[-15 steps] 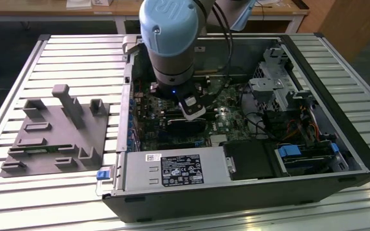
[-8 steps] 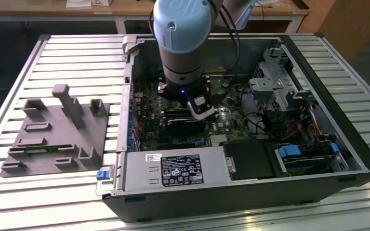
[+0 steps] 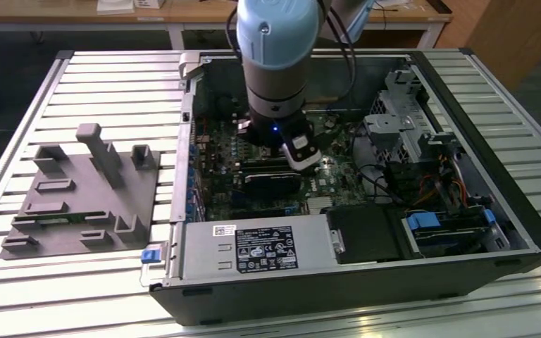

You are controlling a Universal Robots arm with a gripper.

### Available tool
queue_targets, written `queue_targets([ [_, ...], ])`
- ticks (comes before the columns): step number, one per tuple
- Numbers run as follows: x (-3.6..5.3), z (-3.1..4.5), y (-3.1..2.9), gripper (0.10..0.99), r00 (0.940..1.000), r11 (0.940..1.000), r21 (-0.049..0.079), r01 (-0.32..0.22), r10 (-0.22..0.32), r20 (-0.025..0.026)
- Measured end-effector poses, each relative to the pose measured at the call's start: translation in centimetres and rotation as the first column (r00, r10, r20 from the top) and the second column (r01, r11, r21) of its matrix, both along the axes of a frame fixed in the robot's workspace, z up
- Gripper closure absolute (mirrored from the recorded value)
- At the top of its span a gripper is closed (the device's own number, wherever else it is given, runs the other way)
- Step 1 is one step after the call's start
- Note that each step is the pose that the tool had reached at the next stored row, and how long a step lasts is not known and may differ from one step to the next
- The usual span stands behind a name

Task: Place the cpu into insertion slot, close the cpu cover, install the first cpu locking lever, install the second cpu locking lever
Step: 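Install the second cpu locking lever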

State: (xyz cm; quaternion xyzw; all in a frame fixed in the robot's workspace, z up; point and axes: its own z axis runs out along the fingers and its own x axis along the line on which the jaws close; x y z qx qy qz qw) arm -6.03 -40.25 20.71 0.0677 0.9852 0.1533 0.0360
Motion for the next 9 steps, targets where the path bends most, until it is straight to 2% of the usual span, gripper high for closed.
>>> queue_targets([
  [3, 0.24, 0.0, 0.73, 0.98, 1.0, 0.9999, -0.014, 0.0, 0.0, -0.0005],
  [7, 0.41, -0.03, 2.26, 0.98, 1.0, 0.9997, -0.025, 0.0, 0.0, -0.0005],
  [9, 0.53, -0.05, 2.92, 0.98, 1.0, 0.9994, -0.035, 0.0, 0.0, -0.0006],
])
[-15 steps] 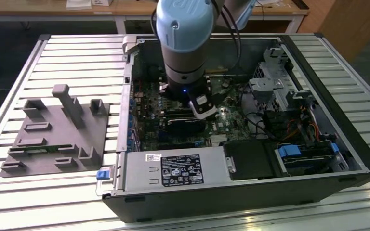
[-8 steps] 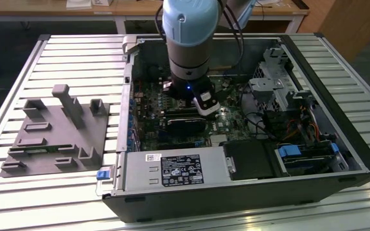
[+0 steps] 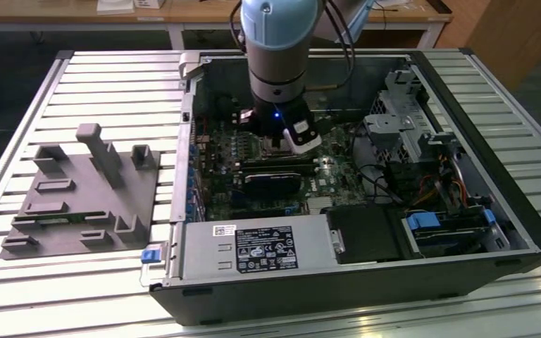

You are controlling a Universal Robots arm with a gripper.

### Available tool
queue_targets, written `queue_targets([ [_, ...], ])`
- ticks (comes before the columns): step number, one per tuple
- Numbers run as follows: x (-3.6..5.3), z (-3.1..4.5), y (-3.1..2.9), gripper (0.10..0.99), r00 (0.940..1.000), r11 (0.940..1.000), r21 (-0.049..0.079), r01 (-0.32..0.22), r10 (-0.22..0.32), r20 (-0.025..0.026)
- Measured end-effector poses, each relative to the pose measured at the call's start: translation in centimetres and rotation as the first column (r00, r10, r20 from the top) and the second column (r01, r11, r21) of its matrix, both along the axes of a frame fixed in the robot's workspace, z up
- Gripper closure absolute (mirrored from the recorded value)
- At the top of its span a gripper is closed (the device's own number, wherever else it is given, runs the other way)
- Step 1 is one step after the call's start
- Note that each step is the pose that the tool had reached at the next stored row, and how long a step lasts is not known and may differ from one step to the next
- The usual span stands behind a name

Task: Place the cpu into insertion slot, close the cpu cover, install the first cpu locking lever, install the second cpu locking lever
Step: 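Install the second cpu locking lever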

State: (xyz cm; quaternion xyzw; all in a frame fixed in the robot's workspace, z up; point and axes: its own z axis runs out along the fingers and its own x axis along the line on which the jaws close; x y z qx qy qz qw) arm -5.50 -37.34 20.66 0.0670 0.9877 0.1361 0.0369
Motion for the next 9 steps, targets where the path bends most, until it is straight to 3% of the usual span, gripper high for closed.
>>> queue_targets([
  [6, 0.47, -0.04, 0.92, 0.98, 1.0, 0.9984, -0.057, 0.0, 0.0, 0.0],
  [9, 0.69, -0.05, 1.5, 0.98, 1.0, 0.9969, -0.079, 0.0, 0.0, 0.0],
])
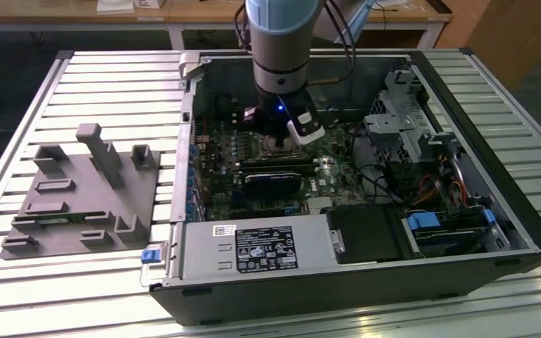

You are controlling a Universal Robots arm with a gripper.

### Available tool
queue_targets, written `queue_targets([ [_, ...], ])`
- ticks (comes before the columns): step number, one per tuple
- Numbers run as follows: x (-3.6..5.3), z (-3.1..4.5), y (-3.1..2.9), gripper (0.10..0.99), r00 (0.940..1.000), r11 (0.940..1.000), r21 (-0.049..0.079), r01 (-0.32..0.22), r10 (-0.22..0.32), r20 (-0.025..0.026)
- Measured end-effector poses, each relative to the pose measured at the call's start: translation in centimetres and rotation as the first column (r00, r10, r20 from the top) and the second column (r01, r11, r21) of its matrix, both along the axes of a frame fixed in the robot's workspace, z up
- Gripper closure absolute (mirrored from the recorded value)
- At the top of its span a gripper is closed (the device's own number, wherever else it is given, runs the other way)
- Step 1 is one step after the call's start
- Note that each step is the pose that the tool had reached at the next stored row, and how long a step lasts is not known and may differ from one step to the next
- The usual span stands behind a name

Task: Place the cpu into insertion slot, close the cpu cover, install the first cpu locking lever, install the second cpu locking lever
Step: 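Install the second cpu locking lever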

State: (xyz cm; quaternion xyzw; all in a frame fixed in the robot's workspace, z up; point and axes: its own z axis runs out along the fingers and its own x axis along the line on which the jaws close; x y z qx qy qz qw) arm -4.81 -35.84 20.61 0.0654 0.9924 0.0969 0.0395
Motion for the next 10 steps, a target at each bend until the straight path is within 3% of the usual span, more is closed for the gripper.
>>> queue_targets([
  [3, 0.19, 0.0, 0.5, 0.98, 1.0, 0.9999, -0.014, 0.0, 0.0, -0.0004],
  [10, 0.2, 0.0, 0.53, 0.98, 1.0, 0.9999, -0.014, 0.0, 0.0, -0.0004],
])
